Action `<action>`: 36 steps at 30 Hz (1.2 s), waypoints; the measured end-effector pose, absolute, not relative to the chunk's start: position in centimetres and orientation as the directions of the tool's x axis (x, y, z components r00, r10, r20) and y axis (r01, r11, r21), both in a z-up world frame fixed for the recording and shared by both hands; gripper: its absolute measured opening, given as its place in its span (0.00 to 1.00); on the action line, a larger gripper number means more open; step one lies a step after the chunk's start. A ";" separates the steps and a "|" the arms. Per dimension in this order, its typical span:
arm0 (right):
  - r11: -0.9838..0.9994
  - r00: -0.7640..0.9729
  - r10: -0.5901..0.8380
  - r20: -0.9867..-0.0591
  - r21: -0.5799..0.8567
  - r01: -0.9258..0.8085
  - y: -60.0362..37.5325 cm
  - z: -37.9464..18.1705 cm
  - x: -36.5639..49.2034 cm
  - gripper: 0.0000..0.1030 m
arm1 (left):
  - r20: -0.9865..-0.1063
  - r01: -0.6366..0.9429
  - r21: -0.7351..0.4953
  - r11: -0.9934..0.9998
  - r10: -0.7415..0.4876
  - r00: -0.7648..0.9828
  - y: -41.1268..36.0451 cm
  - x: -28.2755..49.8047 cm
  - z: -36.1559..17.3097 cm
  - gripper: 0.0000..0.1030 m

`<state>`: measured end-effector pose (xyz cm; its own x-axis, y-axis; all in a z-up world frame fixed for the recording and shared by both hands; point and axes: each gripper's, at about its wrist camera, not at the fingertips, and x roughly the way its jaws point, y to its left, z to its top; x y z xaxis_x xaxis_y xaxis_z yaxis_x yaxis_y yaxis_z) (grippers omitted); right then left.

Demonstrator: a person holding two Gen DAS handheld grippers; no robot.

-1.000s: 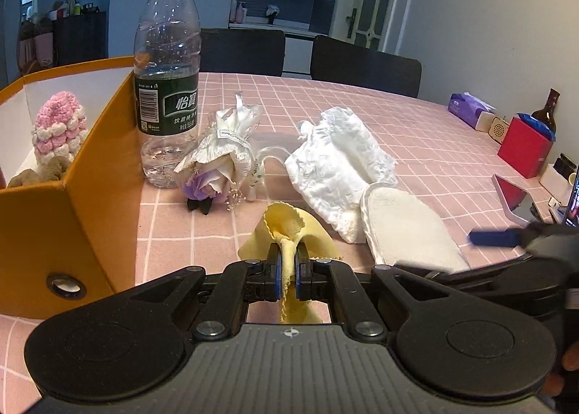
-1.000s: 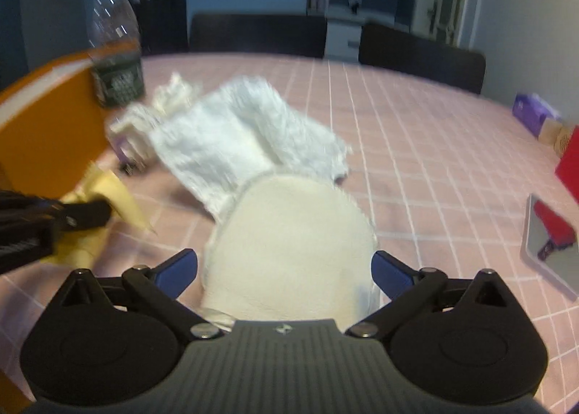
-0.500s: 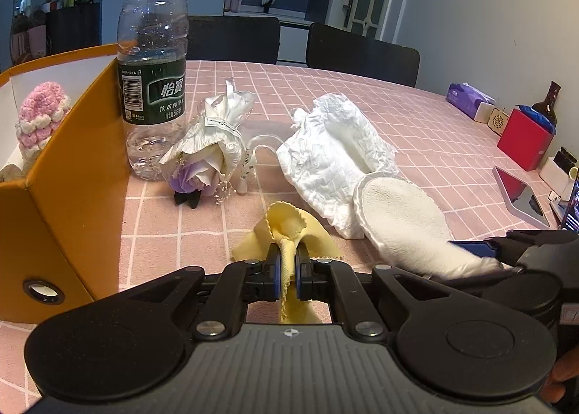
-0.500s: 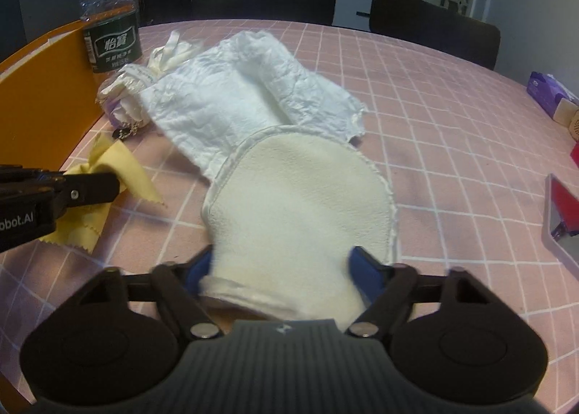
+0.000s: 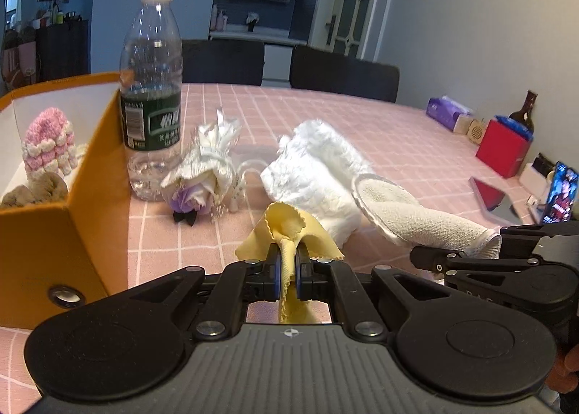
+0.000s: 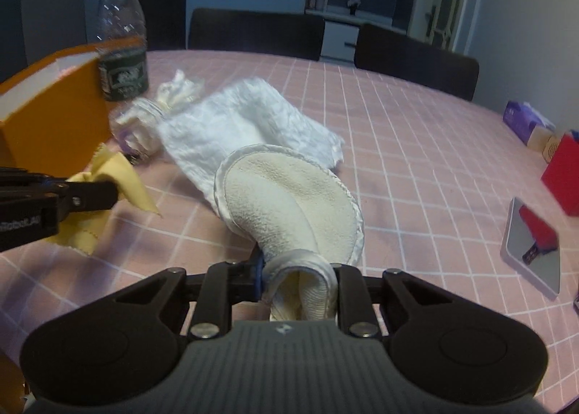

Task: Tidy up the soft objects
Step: 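Lift the cream mitt with the right tool while the left tool holds the yellow cloth, then lower the yellow cloth and cream mitt into the orange box and open both tools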

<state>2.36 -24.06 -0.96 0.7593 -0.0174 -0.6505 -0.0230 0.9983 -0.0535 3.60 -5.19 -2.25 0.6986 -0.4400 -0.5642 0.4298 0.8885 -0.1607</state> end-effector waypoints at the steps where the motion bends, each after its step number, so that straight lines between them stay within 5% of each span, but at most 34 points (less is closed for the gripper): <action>1: 0.998 0.770 0.002 -0.638 -0.043 -0.038 -23.8 -0.3 1.9 0.19 | -0.552 0.435 -0.166 0.885 -0.449 0.702 -5.1 3.3 -1.9 0.07; 17: 0.957 0.835 0.246 -0.493 -0.012 -0.289 -17.2 7.5 0.4 0.20 | -0.365 0.401 -0.158 0.902 -0.431 0.825 2.2 0.2 5.1 0.07; 31: 0.855 0.745 0.483 -0.461 0.064 -0.514 -8.7 11.0 6.5 0.20 | -0.364 0.258 0.011 0.966 -0.237 0.901 10.1 3.3 9.1 0.07; 36: 0.823 0.687 0.546 -0.479 0.156 -0.546 -6.1 11.4 10.1 0.21 | -0.426 0.255 0.092 0.963 -0.193 0.884 11.6 6.5 9.8 0.07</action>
